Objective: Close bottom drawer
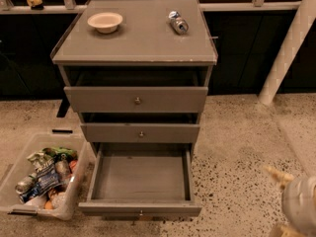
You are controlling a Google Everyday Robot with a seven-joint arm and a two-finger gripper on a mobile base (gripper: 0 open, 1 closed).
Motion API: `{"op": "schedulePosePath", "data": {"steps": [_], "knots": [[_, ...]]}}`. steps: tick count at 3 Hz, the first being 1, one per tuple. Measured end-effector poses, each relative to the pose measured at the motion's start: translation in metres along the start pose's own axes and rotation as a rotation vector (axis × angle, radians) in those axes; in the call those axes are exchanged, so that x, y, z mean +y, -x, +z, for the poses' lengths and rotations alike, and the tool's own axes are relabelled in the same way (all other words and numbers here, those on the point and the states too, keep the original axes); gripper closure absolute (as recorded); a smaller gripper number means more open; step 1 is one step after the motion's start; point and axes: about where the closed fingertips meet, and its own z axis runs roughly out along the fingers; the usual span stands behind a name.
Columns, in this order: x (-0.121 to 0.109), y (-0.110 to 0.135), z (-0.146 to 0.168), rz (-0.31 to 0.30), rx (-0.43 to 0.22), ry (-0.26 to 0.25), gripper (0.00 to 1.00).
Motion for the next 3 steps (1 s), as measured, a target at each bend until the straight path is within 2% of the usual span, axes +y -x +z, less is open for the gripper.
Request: {"op": "schedulePosePath", "data": {"steps": [1,2,3], "knots": [[0.069,-0.068,0.101,0.107,-0.002,0.155,0.0],[0.111,-0.114,0.169,0.168,-0.025,0.249,0.0],[0.128,-0.132,0.223,0.188,-0.096,0.311,0.0]]}}
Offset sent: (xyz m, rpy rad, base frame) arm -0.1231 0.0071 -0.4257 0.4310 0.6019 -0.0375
